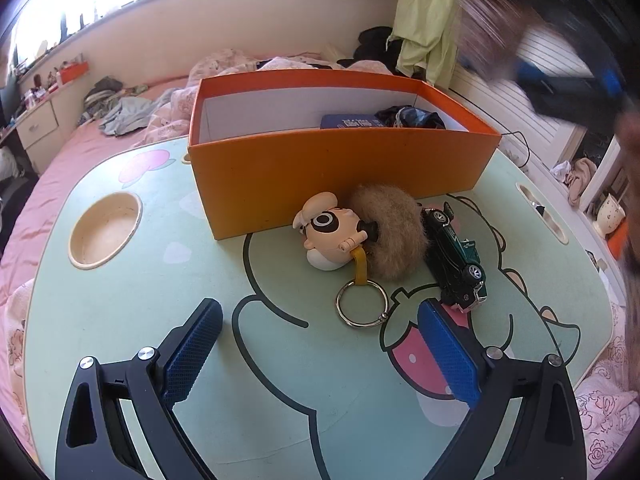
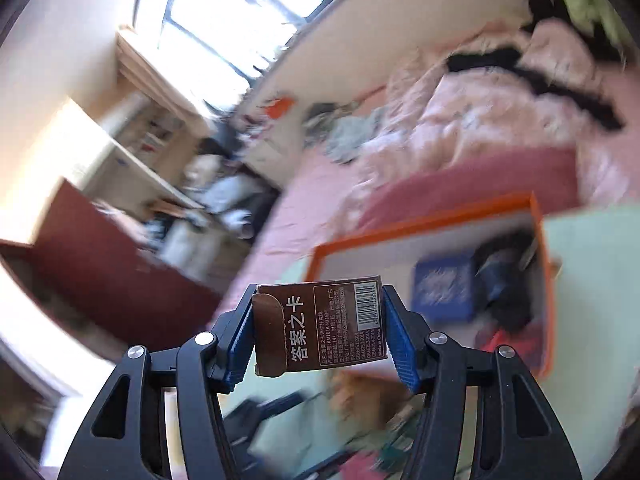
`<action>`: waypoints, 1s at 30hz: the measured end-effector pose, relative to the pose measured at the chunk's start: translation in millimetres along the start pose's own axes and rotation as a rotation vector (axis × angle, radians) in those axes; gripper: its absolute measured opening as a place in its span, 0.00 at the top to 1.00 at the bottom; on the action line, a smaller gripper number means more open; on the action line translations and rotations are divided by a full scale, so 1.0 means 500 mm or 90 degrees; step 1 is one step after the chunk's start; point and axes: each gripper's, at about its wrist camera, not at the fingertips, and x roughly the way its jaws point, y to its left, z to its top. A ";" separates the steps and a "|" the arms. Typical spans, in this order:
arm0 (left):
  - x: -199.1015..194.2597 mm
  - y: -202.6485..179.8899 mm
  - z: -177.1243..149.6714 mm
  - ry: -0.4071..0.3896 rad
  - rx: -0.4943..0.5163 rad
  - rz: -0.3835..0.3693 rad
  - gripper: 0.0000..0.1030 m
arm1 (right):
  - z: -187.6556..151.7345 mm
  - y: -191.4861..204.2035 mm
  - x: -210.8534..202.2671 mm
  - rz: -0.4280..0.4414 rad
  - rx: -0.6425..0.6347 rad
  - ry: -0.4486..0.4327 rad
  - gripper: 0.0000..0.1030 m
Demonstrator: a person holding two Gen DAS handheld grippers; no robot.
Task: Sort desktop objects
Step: 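Lift the brown carton out and set it on the table with the right gripper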
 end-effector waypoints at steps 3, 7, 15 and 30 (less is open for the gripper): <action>0.000 0.000 0.000 0.000 0.000 0.000 0.05 | -0.058 -0.004 -0.030 -0.047 -0.025 -0.005 0.43; 0.000 0.003 -0.003 0.000 0.000 0.002 0.05 | -0.121 -0.066 -0.057 -0.037 0.036 0.004 0.43; -0.002 0.006 -0.006 -0.001 -0.002 0.003 0.05 | -0.163 -0.095 -0.014 -0.257 0.015 0.029 0.41; -0.021 0.014 0.005 -0.038 -0.042 -0.033 0.05 | -0.262 -0.044 -0.031 -0.397 -0.062 0.045 0.22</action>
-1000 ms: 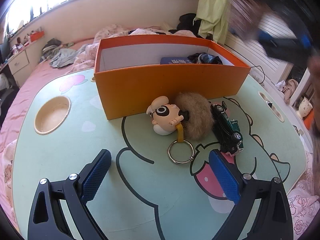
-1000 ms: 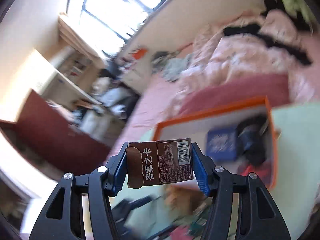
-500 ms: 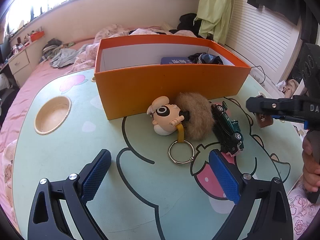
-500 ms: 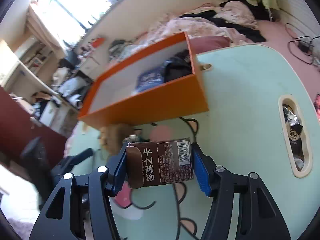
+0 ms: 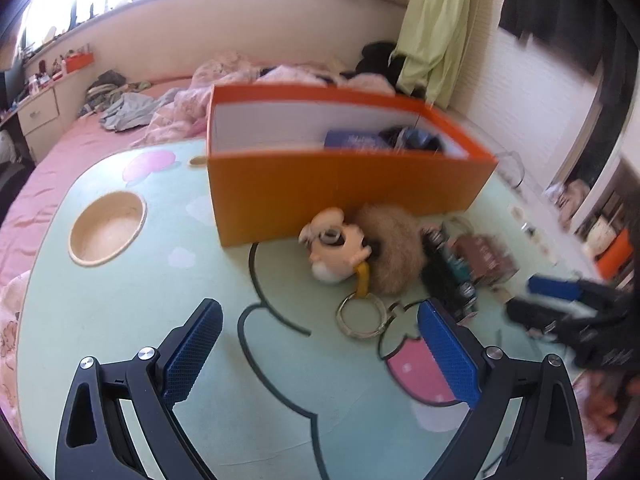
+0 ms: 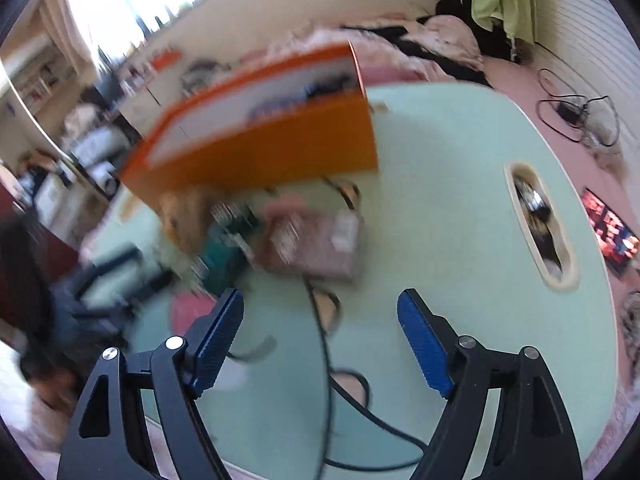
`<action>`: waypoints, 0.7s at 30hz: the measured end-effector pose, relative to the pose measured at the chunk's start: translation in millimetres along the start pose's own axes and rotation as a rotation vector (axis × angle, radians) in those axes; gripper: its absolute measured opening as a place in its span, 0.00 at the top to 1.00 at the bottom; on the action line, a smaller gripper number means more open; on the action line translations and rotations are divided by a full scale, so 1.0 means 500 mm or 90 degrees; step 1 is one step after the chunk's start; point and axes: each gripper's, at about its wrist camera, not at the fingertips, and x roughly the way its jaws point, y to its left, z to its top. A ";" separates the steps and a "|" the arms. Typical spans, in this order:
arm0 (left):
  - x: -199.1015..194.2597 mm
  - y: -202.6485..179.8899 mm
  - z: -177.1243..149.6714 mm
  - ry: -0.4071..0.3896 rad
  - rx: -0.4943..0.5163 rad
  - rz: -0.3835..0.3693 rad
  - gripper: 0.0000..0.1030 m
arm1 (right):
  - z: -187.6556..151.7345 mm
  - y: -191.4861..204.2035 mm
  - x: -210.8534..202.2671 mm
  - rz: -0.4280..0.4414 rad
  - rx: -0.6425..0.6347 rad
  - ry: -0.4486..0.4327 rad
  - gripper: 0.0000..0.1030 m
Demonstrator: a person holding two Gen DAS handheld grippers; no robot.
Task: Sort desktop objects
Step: 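Reach into the box and grasp the white fluffy pompom with the left gripper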
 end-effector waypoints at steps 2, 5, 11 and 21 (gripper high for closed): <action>-0.021 0.003 0.013 -0.031 -0.013 -0.020 0.05 | -0.003 0.018 0.005 -0.036 -0.022 -0.002 0.22; -0.053 -0.001 0.069 -0.074 -0.019 -0.031 0.15 | -0.006 0.045 0.022 -0.109 -0.062 0.005 0.21; 0.005 -0.026 0.239 0.057 -0.057 -0.154 0.50 | -0.018 0.051 0.022 -0.119 -0.061 0.001 0.14; 0.215 -0.045 0.306 0.299 -0.096 -0.157 0.52 | -0.024 0.056 0.025 -0.122 -0.058 -0.001 0.06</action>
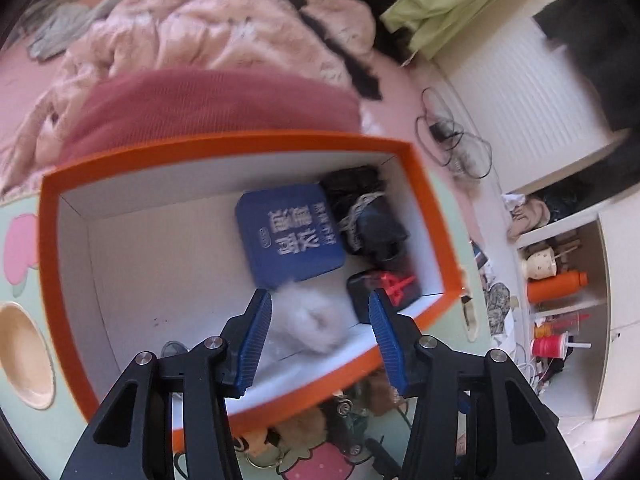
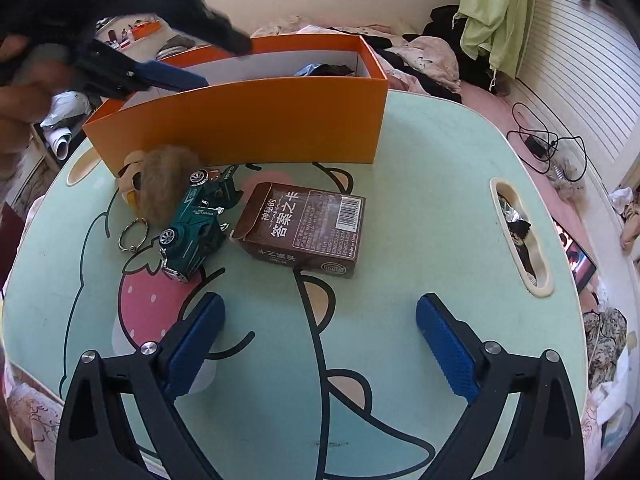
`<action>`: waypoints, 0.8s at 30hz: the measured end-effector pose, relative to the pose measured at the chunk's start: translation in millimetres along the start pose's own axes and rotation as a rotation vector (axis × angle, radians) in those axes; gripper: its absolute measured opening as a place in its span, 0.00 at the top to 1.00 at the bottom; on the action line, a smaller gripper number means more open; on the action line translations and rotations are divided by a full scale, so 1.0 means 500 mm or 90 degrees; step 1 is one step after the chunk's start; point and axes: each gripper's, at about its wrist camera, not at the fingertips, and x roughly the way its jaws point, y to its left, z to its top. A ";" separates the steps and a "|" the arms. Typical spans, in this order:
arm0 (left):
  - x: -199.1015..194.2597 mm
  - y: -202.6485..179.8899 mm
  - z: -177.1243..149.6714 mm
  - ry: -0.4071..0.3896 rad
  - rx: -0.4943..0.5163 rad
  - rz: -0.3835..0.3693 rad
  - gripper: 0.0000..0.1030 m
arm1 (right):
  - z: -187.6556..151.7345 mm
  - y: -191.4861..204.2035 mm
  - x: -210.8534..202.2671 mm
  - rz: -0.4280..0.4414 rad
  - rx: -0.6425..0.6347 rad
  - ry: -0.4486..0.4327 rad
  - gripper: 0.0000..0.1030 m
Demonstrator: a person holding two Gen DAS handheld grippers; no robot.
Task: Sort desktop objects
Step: 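Reach into the box and grasp the white fluffy pompom with the left gripper, then lift the white pompom out and set it on the table with the left gripper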
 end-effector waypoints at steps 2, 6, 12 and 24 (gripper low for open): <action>0.025 0.013 0.004 0.037 -0.002 -0.003 0.52 | 0.001 0.000 0.000 0.000 0.000 0.000 0.06; 0.053 0.037 0.009 0.063 -0.014 0.012 0.62 | 0.002 0.004 0.001 0.003 -0.004 0.002 0.04; 0.046 0.035 -0.006 0.041 0.029 0.014 0.64 | 0.002 0.007 0.002 0.005 -0.005 0.002 0.03; -0.182 -0.024 -0.145 -0.181 0.128 -0.047 0.64 | 0.001 0.007 0.003 0.004 -0.006 0.001 0.03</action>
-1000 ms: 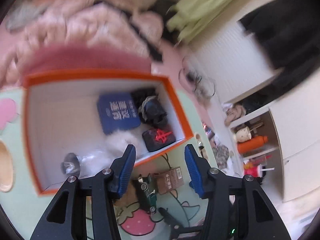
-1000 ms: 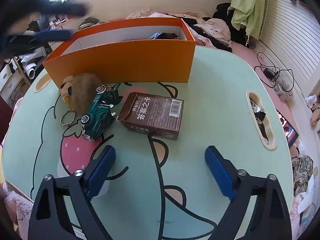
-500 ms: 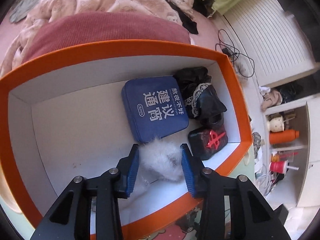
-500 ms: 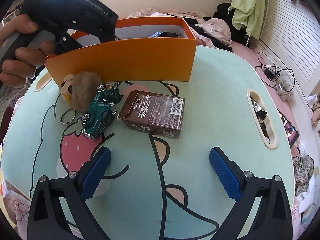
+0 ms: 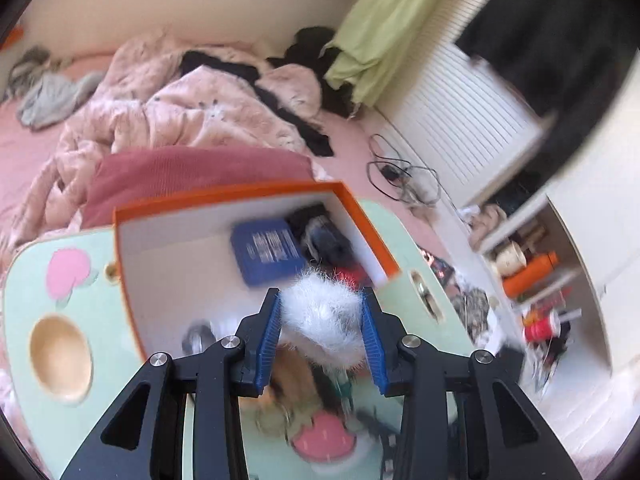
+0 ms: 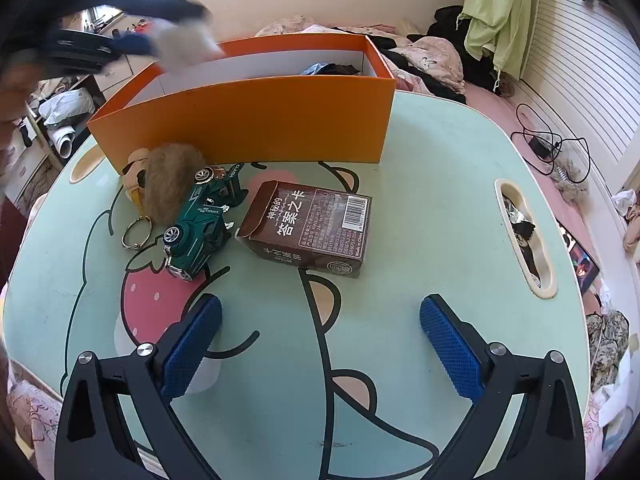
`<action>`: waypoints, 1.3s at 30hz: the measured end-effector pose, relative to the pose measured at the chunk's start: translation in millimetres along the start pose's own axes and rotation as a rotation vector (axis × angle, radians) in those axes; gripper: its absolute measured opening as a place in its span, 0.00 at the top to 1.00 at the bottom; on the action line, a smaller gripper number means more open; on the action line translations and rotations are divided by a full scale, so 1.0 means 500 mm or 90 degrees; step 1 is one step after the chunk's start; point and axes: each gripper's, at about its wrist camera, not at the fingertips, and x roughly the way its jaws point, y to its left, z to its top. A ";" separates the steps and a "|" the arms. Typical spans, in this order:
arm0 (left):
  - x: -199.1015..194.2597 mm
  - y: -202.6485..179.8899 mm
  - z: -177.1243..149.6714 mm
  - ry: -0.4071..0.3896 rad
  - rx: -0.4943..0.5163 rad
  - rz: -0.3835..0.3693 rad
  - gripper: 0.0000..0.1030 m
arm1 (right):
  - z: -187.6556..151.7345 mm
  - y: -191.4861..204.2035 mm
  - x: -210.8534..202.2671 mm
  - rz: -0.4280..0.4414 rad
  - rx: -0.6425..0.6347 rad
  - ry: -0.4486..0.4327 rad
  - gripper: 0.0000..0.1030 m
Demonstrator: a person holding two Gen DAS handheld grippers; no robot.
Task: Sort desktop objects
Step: 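Lift the white pompom out and set it on the table with the left gripper, then reach into the box and grasp the black lace-trimmed bag with the right gripper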
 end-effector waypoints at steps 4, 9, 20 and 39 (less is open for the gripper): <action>0.012 -0.008 -0.105 0.005 0.019 0.061 0.64 | 0.000 0.000 0.000 0.000 0.000 -0.001 0.03; 0.062 -0.001 -0.200 0.010 0.032 0.066 0.64 | 0.000 -0.001 0.000 -0.001 0.000 -0.001 0.03; 0.036 -0.005 -0.256 -0.090 0.038 0.118 0.19 | 0.014 -0.008 -0.020 0.045 0.009 -0.027 0.44; 0.062 -0.007 -0.291 -0.058 0.047 0.239 0.04 | 0.347 0.050 0.066 -0.032 -0.176 0.032 0.54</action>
